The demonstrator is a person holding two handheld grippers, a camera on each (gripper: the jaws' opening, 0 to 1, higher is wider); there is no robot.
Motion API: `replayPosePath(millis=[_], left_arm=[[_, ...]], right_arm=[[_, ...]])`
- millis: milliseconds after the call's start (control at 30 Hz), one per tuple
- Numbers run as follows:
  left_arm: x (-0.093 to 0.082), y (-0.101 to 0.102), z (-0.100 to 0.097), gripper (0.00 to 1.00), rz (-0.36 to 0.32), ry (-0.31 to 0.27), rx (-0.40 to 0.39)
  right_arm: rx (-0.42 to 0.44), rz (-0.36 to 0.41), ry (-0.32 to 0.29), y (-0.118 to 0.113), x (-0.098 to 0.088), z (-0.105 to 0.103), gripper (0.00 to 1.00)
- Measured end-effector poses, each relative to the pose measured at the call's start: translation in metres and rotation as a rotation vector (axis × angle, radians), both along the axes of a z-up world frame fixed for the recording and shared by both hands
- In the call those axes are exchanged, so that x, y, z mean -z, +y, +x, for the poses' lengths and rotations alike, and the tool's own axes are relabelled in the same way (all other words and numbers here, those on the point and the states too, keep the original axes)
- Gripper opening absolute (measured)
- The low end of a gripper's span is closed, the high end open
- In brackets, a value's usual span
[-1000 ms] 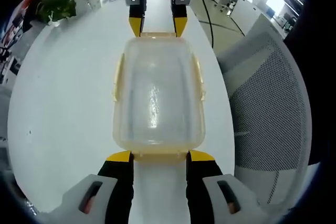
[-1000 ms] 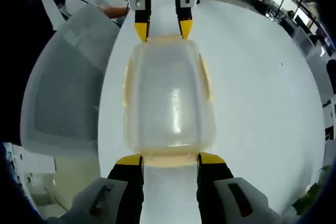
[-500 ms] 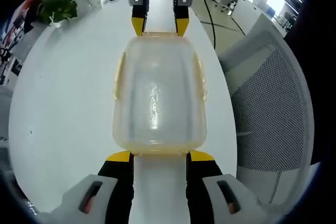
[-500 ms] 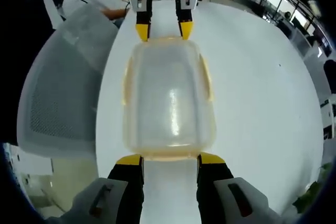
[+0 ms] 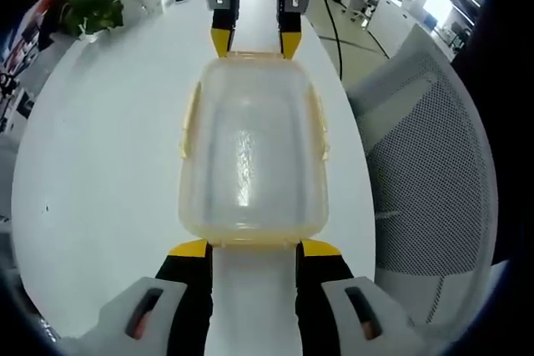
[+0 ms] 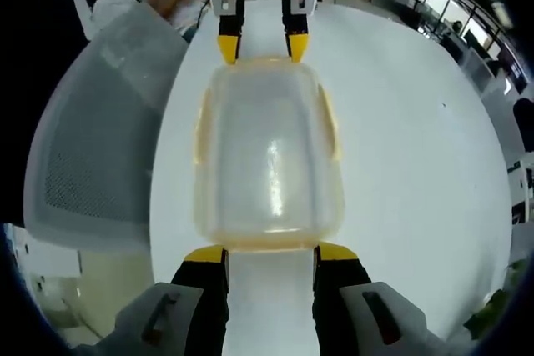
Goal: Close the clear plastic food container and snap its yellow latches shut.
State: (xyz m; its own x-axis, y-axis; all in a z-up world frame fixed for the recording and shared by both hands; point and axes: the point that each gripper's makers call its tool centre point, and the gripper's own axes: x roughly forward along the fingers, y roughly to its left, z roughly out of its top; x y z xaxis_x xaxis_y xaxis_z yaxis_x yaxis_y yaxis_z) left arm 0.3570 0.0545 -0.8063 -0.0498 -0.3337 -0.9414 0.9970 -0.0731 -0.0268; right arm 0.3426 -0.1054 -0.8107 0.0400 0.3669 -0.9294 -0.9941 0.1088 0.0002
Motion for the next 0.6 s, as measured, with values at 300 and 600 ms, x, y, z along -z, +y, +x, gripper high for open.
replayPosePath(millis=[300, 600], left_arm=[[0.0003, -0.0008, 0.0001, 0.38, -0.012, 0.006, 0.002], [0.0009, -0.0008, -0.0004, 0.39, -0.003, 0.005, 0.011]], right_arm=[[-0.014, 0.009, -0.018, -0.0008, -0.0001, 0.0004, 0.38], [-0.017, 0.009, -0.022, -0.0009, 0.0009, 0.0005, 0.39]])
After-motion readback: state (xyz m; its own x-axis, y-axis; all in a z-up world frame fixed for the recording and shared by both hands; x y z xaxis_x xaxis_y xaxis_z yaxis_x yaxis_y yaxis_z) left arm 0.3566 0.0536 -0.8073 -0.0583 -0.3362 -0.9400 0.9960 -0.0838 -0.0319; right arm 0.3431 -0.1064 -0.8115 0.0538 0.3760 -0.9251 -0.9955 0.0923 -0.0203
